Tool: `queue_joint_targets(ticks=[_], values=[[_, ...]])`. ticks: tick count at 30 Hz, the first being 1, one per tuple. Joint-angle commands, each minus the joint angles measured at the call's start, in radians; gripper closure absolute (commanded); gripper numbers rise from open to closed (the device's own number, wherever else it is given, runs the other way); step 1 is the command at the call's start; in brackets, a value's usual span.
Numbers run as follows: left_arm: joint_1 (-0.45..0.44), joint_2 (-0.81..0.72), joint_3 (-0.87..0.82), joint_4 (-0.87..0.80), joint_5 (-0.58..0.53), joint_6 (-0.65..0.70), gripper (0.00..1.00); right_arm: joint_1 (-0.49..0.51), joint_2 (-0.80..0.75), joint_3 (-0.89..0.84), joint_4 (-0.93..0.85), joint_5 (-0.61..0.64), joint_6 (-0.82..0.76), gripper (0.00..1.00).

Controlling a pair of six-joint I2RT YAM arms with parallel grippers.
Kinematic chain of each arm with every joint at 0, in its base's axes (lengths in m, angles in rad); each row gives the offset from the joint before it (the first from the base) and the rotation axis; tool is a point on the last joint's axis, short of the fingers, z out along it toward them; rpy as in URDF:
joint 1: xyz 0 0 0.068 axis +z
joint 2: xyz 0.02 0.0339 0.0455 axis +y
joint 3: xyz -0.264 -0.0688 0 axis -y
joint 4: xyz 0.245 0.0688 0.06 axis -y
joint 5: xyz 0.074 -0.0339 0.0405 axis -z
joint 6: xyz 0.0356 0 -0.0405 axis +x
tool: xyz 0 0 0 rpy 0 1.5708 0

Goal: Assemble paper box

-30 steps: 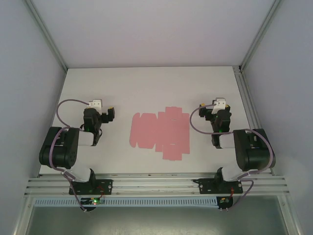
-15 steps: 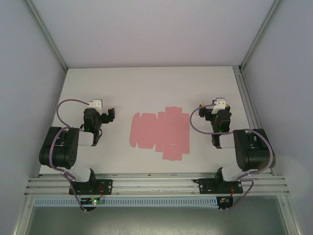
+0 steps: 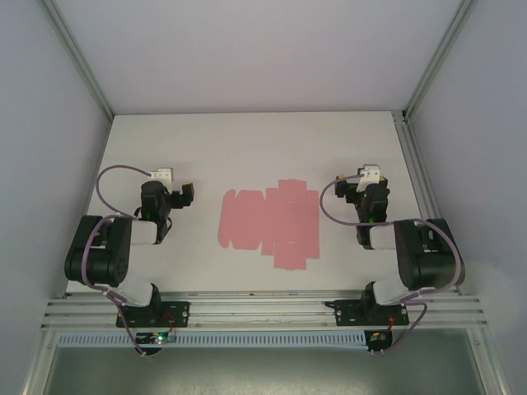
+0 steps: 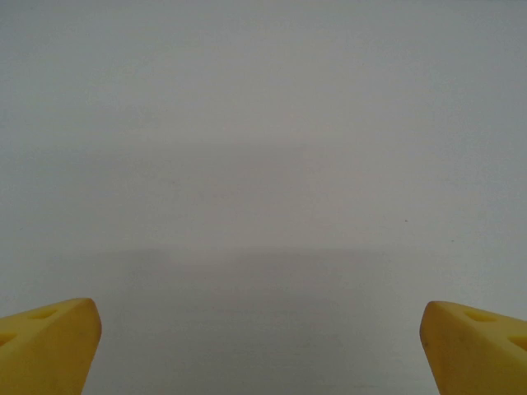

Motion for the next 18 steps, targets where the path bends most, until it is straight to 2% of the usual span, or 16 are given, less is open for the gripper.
queue_joint_targets(ticks=[1,3,6,8,9,12,14,18], values=[[0.010,-0.153,0.188,-0.405,-0.045,-0.073,0.00,0.039,-0.162,0.118,-0.305,0.070,0.001,0.02],[0.007,-0.227,0.252,-0.574,0.004,-0.194,0.00,0.066,-0.248,0.204,-0.526,0.084,0.109,0.02],[-0.016,-0.292,0.282,-0.712,0.111,-0.349,0.00,0.084,-0.299,0.305,-0.799,-0.054,0.315,0.03],[-0.043,-0.297,0.312,-0.812,0.183,-0.412,0.00,0.111,-0.299,0.340,-0.913,-0.157,0.382,0.06],[-0.066,-0.289,0.332,-0.875,0.213,-0.426,0.00,0.131,-0.290,0.354,-0.956,-0.176,0.421,0.07],[-0.166,-0.240,0.374,-1.002,0.173,-0.446,0.00,0.181,-0.239,0.363,-0.996,-0.223,0.532,0.12],[-0.224,-0.192,0.387,-1.022,0.190,-0.465,0.00,0.213,-0.172,0.375,-0.993,-0.307,0.543,0.16],[-0.295,-0.095,0.403,-1.003,0.274,-0.501,0.00,0.256,0.002,0.460,-1.090,-0.319,0.506,0.30]])
